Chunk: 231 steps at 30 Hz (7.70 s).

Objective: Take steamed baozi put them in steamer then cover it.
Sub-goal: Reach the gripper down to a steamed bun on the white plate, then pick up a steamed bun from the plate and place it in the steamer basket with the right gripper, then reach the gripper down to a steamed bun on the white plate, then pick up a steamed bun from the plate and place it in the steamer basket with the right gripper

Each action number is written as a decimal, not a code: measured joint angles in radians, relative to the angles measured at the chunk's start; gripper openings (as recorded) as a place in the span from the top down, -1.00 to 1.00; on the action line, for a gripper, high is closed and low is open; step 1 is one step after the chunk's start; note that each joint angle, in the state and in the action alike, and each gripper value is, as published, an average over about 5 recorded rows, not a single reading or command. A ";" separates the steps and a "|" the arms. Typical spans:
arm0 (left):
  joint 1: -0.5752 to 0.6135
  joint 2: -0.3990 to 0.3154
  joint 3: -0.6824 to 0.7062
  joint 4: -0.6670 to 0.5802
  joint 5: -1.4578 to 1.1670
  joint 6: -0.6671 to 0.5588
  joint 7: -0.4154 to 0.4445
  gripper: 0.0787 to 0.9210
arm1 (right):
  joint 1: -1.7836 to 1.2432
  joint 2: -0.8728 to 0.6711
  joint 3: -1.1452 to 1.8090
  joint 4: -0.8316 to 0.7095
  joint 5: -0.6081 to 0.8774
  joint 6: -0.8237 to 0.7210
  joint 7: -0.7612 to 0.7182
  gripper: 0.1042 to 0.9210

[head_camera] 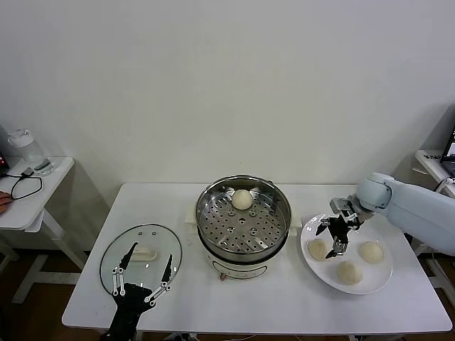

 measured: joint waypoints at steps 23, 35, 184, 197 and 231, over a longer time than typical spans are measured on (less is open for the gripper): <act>-0.007 -0.006 -0.012 -0.004 -0.004 0.003 -0.003 -0.77 | -0.015 0.008 0.029 0.006 -0.028 -0.010 0.038 -0.22; -0.017 0.004 0.001 -0.015 -0.003 0.006 -0.002 -0.77 | 0.275 0.064 -0.069 0.055 0.018 -0.001 -0.120 -0.29; -0.023 0.012 0.002 -0.034 0.001 0.007 -0.008 -0.77 | 0.351 0.001 0.002 0.235 -0.161 0.226 -0.175 -0.34; -0.020 0.015 0.005 -0.036 0.000 0.005 -0.007 -0.77 | 0.486 0.226 -0.062 0.354 -0.189 0.435 -0.124 -0.34; -0.022 0.007 0.008 -0.037 -0.003 -0.009 -0.011 -0.77 | 0.291 0.332 -0.043 0.470 -0.536 0.727 -0.106 -0.41</act>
